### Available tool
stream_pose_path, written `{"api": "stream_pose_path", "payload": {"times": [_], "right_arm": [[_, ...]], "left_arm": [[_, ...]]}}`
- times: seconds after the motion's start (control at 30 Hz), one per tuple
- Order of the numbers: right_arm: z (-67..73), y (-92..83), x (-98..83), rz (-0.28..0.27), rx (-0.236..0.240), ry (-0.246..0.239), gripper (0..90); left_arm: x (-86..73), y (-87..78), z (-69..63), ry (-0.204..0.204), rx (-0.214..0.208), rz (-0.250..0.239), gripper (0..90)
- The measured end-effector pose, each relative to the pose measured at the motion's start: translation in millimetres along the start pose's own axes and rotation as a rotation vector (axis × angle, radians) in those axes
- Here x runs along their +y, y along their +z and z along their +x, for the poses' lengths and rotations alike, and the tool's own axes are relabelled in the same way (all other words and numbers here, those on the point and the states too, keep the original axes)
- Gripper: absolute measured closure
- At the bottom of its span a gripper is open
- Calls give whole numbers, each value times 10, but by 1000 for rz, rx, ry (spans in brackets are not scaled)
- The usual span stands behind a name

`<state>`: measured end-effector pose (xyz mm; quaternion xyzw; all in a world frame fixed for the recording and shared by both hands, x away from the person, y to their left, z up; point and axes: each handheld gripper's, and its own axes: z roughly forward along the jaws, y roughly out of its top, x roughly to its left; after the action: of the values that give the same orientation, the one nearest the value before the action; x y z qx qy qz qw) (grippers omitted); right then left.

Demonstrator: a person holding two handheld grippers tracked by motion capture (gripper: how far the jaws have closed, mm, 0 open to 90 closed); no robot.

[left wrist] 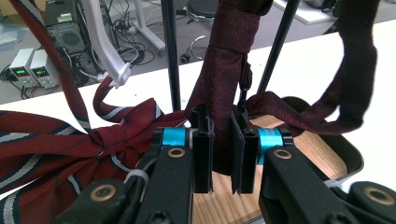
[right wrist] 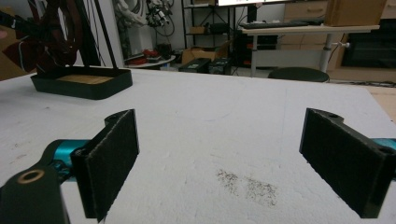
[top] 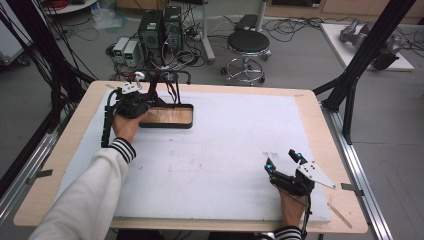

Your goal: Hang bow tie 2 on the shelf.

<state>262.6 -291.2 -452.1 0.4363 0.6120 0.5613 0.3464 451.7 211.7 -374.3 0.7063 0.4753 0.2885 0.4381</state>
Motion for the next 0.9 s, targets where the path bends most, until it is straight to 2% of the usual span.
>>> {"api": "stream_pose_path", "payload": {"times": [0.2, 0.4, 0.47, 0.5, 0.57, 0.7, 0.8, 0.87, 0.9], "right_arm": [[0, 0, 0, 0, 0, 0, 111], [0, 0, 0, 0, 0, -1, 111], [0, 0, 0, 0, -1, -1, 110], [0, 0, 0, 0, 0, -1, 110], [1, 0, 0, 0, 0, -1, 110], [0, 0, 0, 0, 1, -1, 111], [3, 1, 0, 2, 2, -2, 110], [1, 1, 0, 3, 2, -7, 111], [2, 1, 0, 3, 1, -7, 110]], "left_arm": [[-2, -2, 3, 6, -2, 6, 809], [0, -2, -11, 11, -2, 16, 761], [3, -2, -29, 14, 23, 22, 683], [6, -2, -36, 16, 35, 20, 596], [7, 0, -46, 22, 21, 19, 456], [1, 5, -57, 36, 1, 23, 252], [-3, -24, -79, 71, -22, 16, 185], [-14, -72, -99, 104, -42, -7, 179], [-36, -160, -114, 135, -88, -30, 172]]}}
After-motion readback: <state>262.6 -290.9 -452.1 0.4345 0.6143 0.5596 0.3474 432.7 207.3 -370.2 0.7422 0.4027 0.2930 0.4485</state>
